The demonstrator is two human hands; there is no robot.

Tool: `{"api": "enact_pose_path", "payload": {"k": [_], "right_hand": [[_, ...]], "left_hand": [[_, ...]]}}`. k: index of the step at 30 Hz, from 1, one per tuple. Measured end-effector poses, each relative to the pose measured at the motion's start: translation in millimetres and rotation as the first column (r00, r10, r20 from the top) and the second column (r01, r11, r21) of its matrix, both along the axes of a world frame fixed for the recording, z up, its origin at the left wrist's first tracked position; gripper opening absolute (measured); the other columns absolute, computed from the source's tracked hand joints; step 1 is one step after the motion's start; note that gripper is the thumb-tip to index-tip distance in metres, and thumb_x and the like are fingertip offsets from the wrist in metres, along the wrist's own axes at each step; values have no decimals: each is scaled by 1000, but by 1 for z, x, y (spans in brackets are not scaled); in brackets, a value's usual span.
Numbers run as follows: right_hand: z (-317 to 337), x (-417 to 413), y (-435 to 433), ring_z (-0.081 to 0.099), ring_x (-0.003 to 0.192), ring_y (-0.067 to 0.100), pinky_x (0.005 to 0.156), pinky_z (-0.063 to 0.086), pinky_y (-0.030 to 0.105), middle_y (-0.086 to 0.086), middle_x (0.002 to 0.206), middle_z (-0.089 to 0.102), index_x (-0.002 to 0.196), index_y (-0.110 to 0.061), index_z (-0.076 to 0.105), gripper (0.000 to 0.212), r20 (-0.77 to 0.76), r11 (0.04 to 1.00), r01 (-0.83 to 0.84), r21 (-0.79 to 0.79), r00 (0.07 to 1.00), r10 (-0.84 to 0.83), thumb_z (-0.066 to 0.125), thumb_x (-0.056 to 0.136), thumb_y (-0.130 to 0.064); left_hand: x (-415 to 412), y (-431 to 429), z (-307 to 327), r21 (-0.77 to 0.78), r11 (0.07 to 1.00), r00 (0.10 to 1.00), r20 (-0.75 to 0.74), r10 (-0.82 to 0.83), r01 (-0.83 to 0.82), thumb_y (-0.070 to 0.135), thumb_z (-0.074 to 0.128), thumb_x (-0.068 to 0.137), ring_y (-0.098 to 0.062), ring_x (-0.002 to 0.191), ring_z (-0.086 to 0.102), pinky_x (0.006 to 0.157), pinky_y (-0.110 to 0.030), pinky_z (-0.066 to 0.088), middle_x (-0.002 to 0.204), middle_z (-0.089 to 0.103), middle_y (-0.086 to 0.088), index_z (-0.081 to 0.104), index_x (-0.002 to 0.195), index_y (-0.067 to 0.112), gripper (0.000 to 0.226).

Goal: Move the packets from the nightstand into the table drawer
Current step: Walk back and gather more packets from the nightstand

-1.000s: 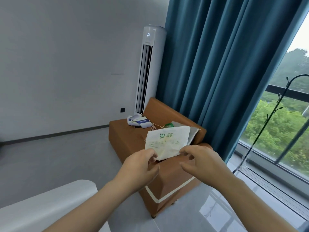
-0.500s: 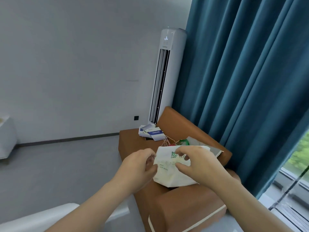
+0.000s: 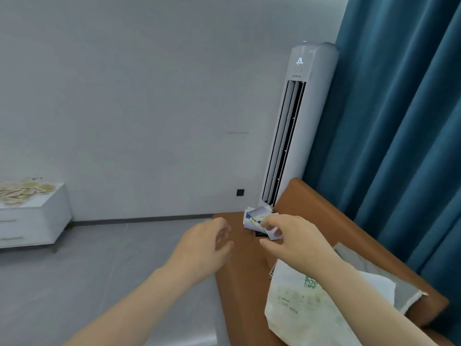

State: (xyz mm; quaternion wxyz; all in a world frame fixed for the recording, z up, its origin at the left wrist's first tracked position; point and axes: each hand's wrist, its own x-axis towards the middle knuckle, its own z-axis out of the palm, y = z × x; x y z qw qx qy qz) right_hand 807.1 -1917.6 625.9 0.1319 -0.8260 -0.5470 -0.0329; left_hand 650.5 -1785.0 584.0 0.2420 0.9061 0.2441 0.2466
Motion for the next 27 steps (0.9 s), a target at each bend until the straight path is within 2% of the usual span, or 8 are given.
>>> {"api": "enact_pose_path", "payload": {"k": [5,9,14,21,27], "right_hand": [[10,31,99,56,100,3,88,47,26,-16,113,62,120,-32,58,33,20,998,-68,-4,997,68,52,89,-42],[9,61,173,55,107,5,91,46,27,-15,116,61,122,-31,56,35,33,992,-122,-20,992,122,52,90,-43],[0,103,276,55,104,3,90,45,24,-17,118,59,125,-32,54,36,-7,974,-225,-16,974,224,54,90,-43],[0,150,417,58,98,4,87,47,28,-18,115,60,122,-33,54,37,-29,925,-379,5,925,379,57,87,-43],[-6,144,534,58,97,4,79,44,24,-18,112,61,119,-34,56,35,-19,857,-516,6,857,516,57,86,-45]], "left_hand": [[26,99,12,39,996,997,12,78,-78,30,59,86,-9,91,58,83,-29,47,99,63,11,57,104,21,21],[46,165,11,52,990,992,3,129,-129,31,60,85,-5,89,57,83,-27,48,99,62,15,57,107,24,23],[74,246,8,51,970,971,-1,240,-240,31,60,85,-2,90,59,82,-23,46,100,64,14,57,110,25,26],[103,348,11,-1,914,914,-29,404,-405,32,59,86,-4,92,62,84,-30,50,101,64,15,57,111,27,26],[89,428,4,-9,842,841,-56,538,-539,32,58,87,-3,93,59,85,-26,48,102,64,15,57,112,27,25]]}}
